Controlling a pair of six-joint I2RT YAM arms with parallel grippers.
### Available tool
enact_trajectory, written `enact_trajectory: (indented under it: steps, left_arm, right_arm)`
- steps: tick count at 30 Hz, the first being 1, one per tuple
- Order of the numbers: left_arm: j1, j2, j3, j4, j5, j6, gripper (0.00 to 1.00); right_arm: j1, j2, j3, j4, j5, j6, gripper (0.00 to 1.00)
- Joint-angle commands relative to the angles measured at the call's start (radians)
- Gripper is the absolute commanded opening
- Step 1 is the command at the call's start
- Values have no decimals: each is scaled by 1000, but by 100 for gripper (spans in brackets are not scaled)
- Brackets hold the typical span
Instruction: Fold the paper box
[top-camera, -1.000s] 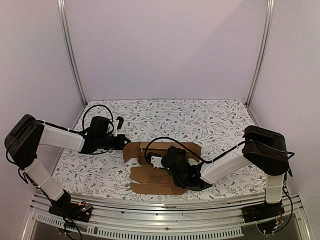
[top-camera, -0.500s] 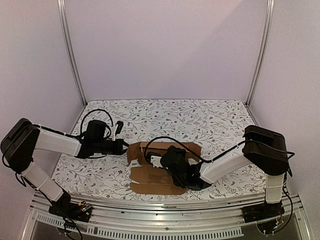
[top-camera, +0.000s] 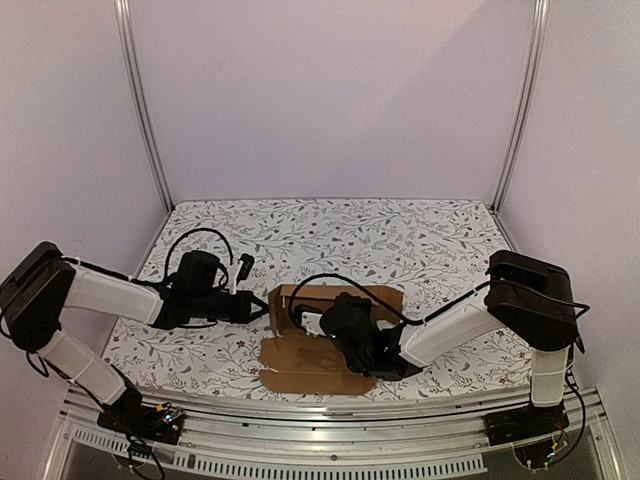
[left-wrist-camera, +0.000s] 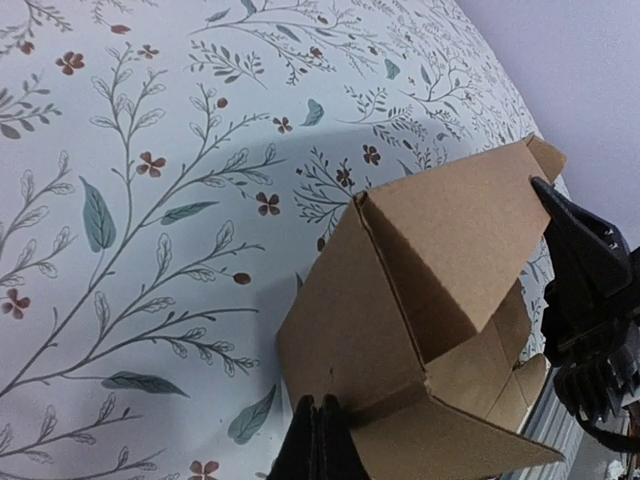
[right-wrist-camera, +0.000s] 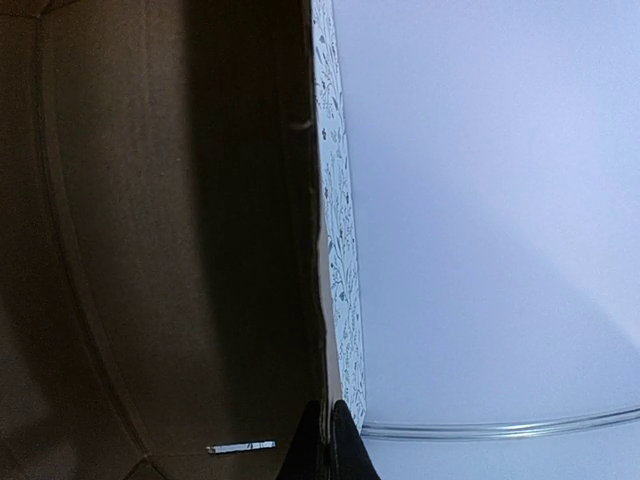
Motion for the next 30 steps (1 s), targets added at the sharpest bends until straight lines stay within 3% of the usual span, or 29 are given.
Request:
enact_trajectory:
  steps: [1,9,16,21,30]
  left_arm:
    - [-38,-30,-17,-10,-46,-7,0]
    - [-88,-92,-30,-70,-129,2,3]
    - [-110,-137,-45,-96,-162,4,11]
    - [-127,-174,-73,-112,-181,-1,13]
    - [-165,-252,-116,-135,-237,-1,21]
  right_arm:
    - [12,14,-7,-49,-14,33,0]
    - [27,7,-20,-47,3,37,0]
    - [44,5,-22,-42,16,37,0]
    - [64,23,-46,57,56,-11,0]
    - [89,34,-48,90,101,-56,0]
